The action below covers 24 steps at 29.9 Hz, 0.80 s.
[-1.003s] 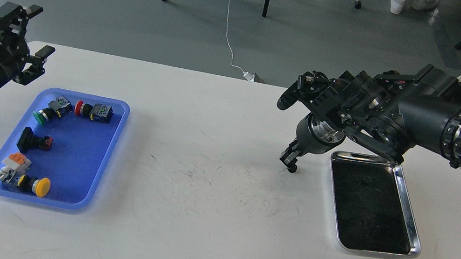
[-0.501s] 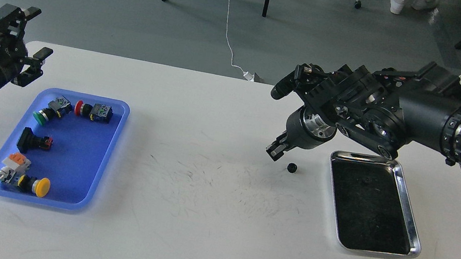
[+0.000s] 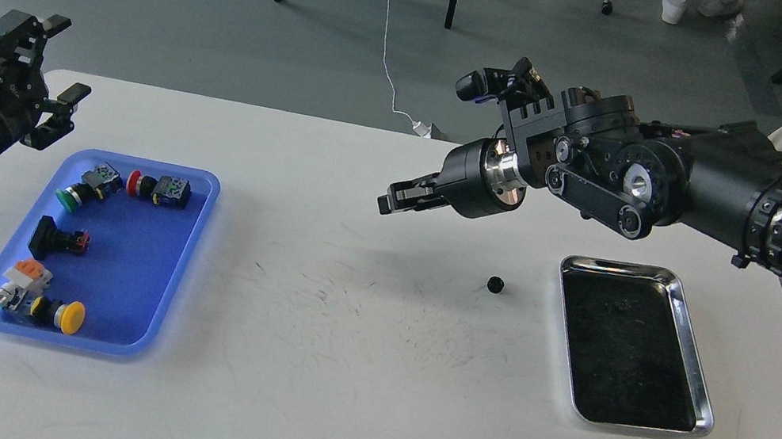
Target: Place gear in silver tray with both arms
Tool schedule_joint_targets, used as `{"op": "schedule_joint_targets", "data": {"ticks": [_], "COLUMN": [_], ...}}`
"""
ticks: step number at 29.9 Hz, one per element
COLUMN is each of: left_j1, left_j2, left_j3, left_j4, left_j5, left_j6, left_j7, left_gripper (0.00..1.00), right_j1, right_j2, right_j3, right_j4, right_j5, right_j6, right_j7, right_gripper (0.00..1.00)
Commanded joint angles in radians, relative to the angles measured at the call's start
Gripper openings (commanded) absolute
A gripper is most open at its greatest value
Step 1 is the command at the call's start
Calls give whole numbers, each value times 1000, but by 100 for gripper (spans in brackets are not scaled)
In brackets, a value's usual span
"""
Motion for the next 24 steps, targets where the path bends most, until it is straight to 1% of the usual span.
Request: {"op": "schedule_joint_targets", "data": {"ticks": [1,3,7,11,15,18,24], "left_j1": [0,0,0,2,9,9,9], "left_j2": [1,-1,-1,-1,-1,-1,-2], "left_j3": [0,0,0,2,2,2,2], "left_j4": [0,0,0,0,0,0,0], "left_j5": [0,0,0,0,0,0,2], "left_j6": [-1,0,-1,0,0,2,2], "left_j7": [0,0,0,0,0,0,0], "left_gripper": [98,98,98,98,98,98,98], "right_j1": [2,2,-22,-42,-73,-91,-175], "right_j2": [0,0,-23,-63,-100,-132,-208], "right_j3": [40,78,239,295,411,445,545], "right_j4": [-3,-5,-37,-31,-14,-17,-12], "right_j5": [6,11,101,140,184,190,261], "right_j6": [0,0,0,0,0,0,0], "right_j7": [0,0,0,0,0,0,0], "right_gripper": [98,98,98,98,98,98,98]}}
